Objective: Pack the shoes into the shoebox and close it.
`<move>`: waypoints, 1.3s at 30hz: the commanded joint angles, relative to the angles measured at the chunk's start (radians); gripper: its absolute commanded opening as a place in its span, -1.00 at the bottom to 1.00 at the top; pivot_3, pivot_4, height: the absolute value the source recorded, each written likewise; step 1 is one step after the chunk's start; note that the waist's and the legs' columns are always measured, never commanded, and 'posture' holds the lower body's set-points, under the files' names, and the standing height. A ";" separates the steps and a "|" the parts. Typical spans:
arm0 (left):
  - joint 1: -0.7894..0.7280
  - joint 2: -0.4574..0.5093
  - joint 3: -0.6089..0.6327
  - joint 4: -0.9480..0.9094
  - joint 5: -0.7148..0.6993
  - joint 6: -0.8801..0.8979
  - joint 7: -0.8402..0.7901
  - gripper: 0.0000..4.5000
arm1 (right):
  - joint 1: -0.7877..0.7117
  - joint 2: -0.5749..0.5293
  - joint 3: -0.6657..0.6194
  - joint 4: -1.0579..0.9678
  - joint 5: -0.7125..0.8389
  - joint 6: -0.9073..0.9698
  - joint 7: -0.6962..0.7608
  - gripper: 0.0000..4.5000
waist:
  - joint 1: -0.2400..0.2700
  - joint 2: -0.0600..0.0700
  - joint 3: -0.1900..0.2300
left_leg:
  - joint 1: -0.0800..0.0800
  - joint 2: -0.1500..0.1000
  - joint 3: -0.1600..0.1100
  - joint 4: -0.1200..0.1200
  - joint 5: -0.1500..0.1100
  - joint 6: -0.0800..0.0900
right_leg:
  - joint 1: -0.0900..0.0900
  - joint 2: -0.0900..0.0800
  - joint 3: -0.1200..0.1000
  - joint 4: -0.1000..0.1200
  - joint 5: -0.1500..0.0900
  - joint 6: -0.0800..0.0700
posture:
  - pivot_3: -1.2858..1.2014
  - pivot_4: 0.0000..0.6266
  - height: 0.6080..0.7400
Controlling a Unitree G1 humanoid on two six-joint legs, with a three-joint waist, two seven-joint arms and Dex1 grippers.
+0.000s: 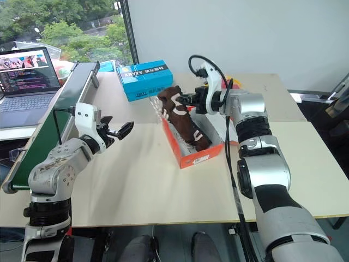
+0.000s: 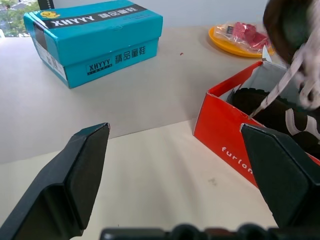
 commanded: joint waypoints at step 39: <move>0.007 -0.027 0.002 -0.063 0.000 -0.001 0.021 0.99 | 0.147 0.114 0.174 0.434 -0.402 -0.620 -0.212 -0.89 | -0.009 0.000 -0.001 | 0.014 0.000 0.003 0.000 0.000 -0.001 | 0.012 0.000 0.000 -0.001 0.000 0.000 | 0.03 -0.52 1.00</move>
